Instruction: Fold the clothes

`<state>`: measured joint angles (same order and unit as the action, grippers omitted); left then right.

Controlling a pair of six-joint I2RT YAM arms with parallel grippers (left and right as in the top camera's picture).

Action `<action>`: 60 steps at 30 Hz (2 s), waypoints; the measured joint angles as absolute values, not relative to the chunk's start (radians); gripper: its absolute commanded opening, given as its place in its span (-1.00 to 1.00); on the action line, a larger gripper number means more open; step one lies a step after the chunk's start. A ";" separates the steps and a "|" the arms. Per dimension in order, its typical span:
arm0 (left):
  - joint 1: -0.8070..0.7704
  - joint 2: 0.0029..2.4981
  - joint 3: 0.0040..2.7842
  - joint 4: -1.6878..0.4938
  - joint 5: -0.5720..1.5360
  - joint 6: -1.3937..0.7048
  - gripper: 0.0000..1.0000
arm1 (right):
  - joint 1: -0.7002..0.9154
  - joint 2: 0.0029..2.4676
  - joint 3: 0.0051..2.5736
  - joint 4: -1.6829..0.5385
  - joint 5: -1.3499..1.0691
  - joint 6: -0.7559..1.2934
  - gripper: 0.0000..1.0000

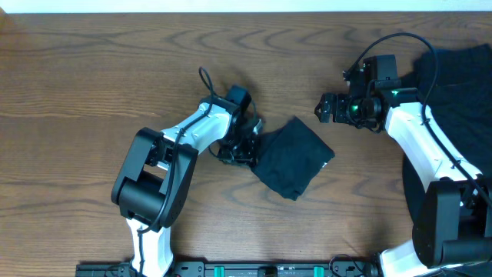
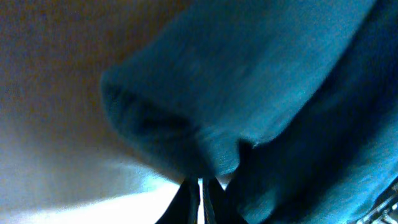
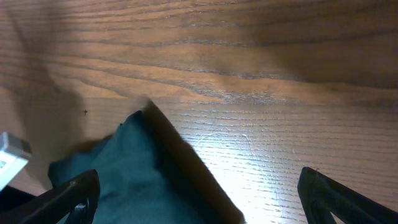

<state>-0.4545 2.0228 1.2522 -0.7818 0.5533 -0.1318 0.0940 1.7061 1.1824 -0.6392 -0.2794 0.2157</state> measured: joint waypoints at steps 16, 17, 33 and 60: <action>-0.455 1.799 1.252 -0.802 0.333 -0.216 -0.07 | 0.094 1.706 1.182 -0.639 -0.279 0.216 0.98; -0.455 1.763 1.253 -0.799 0.326 -0.209 0.11 | 0.094 1.706 1.182 -0.639 -0.279 0.216 0.98; -0.566 1.728 1.267 -0.725 0.278 0.105 0.55 | 0.094 1.706 1.182 -0.639 -0.279 0.216 0.99; -0.633 1.927 1.256 -0.511 0.176 0.214 0.67 | 0.094 1.706 1.182 -0.639 -0.279 0.216 0.99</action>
<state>-0.6334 1.9274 1.2564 -0.5110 0.1761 0.2142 0.0940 1.7061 1.1824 -0.6388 -0.2794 0.2157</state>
